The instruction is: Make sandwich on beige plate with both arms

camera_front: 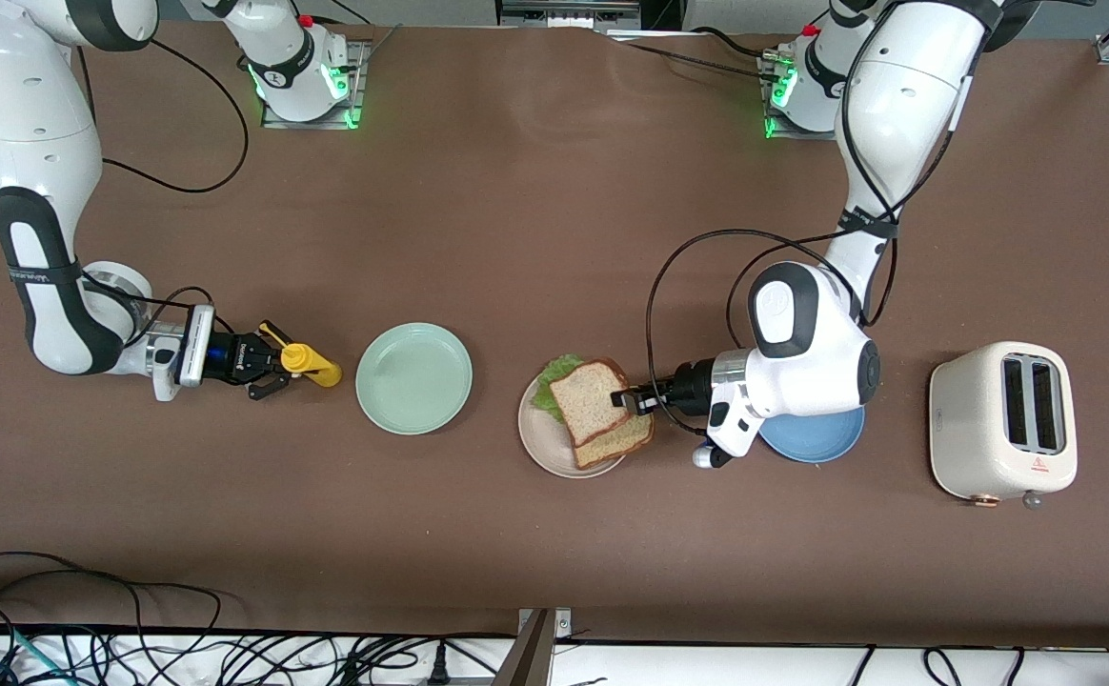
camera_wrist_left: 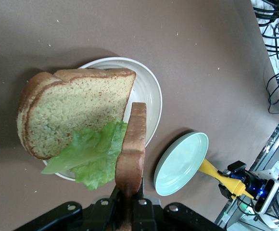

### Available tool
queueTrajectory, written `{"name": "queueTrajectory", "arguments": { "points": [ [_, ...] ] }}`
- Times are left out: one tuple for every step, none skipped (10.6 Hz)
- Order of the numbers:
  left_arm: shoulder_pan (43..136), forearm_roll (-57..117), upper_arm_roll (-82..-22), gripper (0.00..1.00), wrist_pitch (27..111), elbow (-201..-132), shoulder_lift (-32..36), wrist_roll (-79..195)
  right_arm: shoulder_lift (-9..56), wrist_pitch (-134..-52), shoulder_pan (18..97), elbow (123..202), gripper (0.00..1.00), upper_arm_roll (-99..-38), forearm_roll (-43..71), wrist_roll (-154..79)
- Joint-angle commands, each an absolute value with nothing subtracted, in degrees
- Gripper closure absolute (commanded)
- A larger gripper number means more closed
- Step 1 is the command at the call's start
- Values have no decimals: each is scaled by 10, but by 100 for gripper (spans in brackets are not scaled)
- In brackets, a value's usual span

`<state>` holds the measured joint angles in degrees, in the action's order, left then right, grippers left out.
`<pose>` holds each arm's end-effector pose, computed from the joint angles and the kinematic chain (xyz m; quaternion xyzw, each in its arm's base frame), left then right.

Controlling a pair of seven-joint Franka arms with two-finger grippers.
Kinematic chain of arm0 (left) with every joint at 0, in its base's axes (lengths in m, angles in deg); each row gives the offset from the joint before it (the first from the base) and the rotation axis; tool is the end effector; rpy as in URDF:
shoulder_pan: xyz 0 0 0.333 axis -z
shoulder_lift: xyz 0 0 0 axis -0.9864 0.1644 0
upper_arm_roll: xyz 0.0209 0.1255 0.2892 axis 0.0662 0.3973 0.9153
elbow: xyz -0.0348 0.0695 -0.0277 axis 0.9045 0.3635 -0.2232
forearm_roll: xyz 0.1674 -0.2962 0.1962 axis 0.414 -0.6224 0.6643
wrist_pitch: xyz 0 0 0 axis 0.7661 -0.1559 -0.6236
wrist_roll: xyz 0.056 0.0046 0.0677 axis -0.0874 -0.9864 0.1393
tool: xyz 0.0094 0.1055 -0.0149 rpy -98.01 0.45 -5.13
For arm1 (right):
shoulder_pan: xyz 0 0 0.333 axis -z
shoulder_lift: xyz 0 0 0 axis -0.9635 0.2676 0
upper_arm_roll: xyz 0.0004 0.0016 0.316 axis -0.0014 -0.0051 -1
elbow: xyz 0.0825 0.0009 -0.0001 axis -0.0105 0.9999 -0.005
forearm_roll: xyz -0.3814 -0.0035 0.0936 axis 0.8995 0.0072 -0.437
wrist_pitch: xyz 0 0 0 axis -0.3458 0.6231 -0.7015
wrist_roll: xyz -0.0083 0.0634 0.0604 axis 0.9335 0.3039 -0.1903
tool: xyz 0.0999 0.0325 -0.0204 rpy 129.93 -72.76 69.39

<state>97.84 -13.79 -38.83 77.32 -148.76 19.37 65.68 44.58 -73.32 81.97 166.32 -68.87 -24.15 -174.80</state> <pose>0.6749 -0.2959 0.2655 0.8970 0.2021 -0.1221 0.3736 0.5969 -0.0332 0.1211 -0.5979 -0.5320 -0.4094 0.4381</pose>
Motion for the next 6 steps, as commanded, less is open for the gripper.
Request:
{"name": "queueTrajectory", "arguments": {
  "points": [
    [993, -156, -381, 100, 802, -1481, 204, 648, 438, -730, 830, 1673, 0, -694, -247, -1752],
    [999, -153, -381, 100, 814, -1481, 207, 647, 437, -732, 830, 1673, 0, -693, -246, -1755],
    [998, -152, -381, 100, 814, -1481, 206, 647, 437, -732, 832, 1675, 0, -690, -244, -1755],
    [997, -151, -381, 100, 814, -1481, 206, 643, 433, -733, 834, 1676, 0, -682, -229, -1751],
    [993, -150, -380, 73, 814, -1481, 206, 642, 427, -735, 836, 1676, 0, -677, -208, -1749],
    [992, -149, -374, 12, 814, -1482, 205, 642, 423, -735, 839, 1681, 0, -666, -199, -1749]
  ]
}}
